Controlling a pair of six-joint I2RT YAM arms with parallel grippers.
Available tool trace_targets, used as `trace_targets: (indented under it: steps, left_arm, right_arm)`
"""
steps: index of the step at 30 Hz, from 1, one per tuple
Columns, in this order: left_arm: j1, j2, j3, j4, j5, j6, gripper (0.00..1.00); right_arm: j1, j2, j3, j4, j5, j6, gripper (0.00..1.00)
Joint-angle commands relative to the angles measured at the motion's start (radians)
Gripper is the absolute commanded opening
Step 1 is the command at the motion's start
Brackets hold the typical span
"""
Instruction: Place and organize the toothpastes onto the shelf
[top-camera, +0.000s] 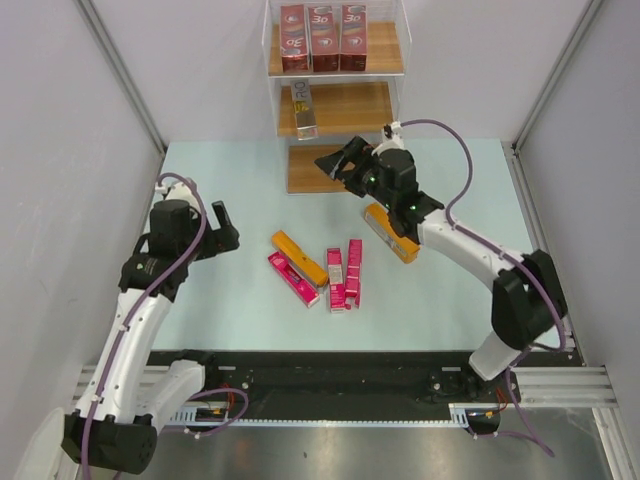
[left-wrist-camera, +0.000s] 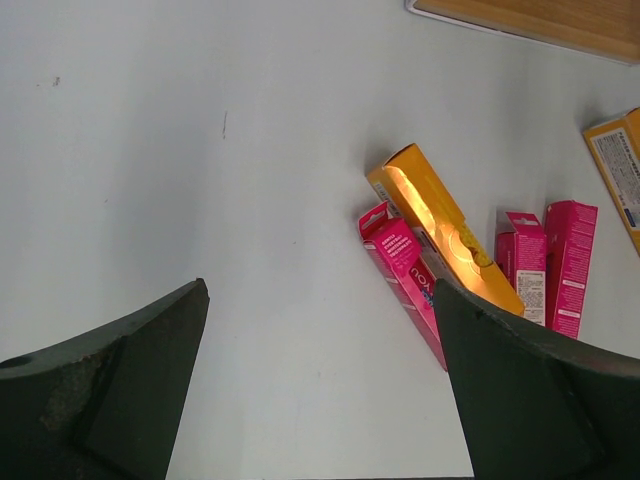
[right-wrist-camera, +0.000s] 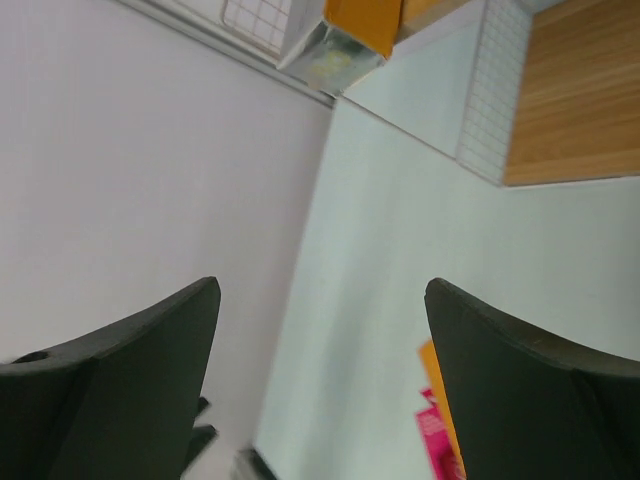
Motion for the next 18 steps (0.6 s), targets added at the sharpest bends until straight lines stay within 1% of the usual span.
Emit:
trace_targets:
  steps: [1,3,4,5,7,8,9,11,14,18]
  left_arm:
    - [-0.007,0.015,-0.006,0.057,0.061,-0.025,1.00]
    - [-0.007,0.018,-0.019,0.078,0.066,-0.035,1.00]
    - [-0.007,0.023,-0.023,0.086,0.104,-0.036,1.00]
    - [-0.007,0.023,-0.032,0.104,0.114,-0.041,1.00]
    - [-0.007,0.031,-0.040,0.120,0.144,-0.059,1.00]
    - [-0.007,0.040,-0.046,0.129,0.158,-0.065,1.00]
    - [-0.007,0.047,-0.051,0.152,0.175,-0.077,1.00]
    - [-0.007,0.064,-0.062,0.177,0.222,-0.100,1.00]
    - [-0.010,0.081,-0.080,0.232,0.288,-0.128,1.00]
    - [-0.019,0.097,-0.088,0.267,0.321,-0.148,1.00]
  right_arm:
    - [0.037,-0.213,-0.051,-0.190,0.107,-0.267,0.89]
    - [0.051,-0.272,-0.097,-0.329,0.172,-0.342,0.89]
    - [0.051,-0.322,-0.116,-0.372,0.186,-0.402,0.89]
    - [0.049,-0.355,-0.160,-0.452,0.202,-0.423,0.90]
    - [0.042,-0.407,-0.209,-0.554,0.252,-0.471,0.90]
    - [0.028,-0.466,-0.232,-0.582,0.266,-0.479,0.90]
    - [0.022,-0.494,-0.278,-0.610,0.289,-0.488,0.89]
    - [0.003,-0.575,-0.317,-0.685,0.328,-0.503,0.90]
    - [-0.021,-0.670,-0.383,-0.768,0.335,-0.488,0.89]
    - [-0.034,-0.738,-0.429,-0.853,0.368,-0.499,0.89]
